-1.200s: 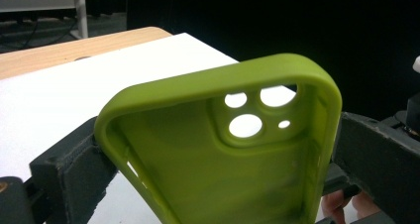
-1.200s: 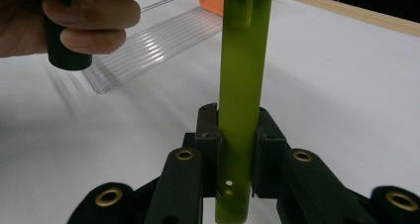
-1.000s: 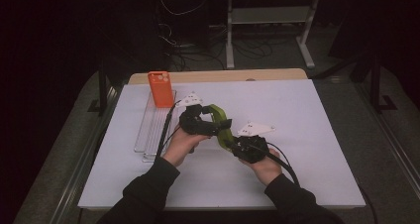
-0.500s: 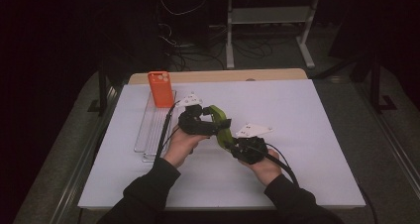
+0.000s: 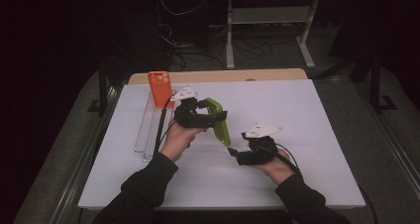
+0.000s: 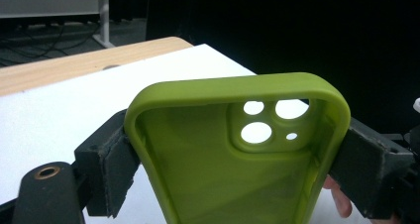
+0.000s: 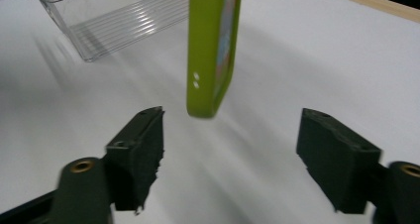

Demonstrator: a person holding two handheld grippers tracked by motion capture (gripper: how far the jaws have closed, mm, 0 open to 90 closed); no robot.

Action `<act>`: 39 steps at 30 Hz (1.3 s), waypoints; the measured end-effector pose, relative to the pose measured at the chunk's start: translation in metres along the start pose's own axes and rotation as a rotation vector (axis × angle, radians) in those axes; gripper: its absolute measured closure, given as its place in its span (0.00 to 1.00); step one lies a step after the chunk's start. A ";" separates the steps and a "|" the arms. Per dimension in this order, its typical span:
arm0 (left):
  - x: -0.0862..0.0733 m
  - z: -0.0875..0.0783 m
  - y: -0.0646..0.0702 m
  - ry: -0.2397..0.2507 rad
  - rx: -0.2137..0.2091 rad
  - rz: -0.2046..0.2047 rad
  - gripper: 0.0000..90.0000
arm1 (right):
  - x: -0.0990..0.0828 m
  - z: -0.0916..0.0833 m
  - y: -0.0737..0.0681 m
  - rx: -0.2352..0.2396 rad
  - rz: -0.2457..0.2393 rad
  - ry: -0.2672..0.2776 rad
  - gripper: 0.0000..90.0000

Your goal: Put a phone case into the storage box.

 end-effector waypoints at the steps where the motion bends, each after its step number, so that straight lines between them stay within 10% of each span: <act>1: 0.001 -0.001 0.000 -0.008 0.002 0.004 0.16 | -0.001 -0.001 0.002 0.000 0.004 0.004 0.23; 8: 0.006 -0.005 0.000 -0.004 0.008 0.014 0.16 | -0.006 -0.008 0.014 -0.022 0.020 0.052 0.00; 25: 0.011 -0.021 -0.006 0.014 0.045 0.009 0.16 | -0.044 -0.026 0.028 -0.036 0.009 0.018 0.00; 39: 0.029 -0.040 -0.021 0.028 0.159 0.042 0.16 | -0.066 -0.039 0.039 -0.102 0.014 0.016 0.00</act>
Point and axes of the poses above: each handheld gripper's, and its own axes: z roughly forward along the jaws, x roughly out of its top, y roughly to its right, the point moved 4 cm from there along z, roughly forward along the jaws, and after that the axes turned 11 degrees about -y, right-handed, at the moved point
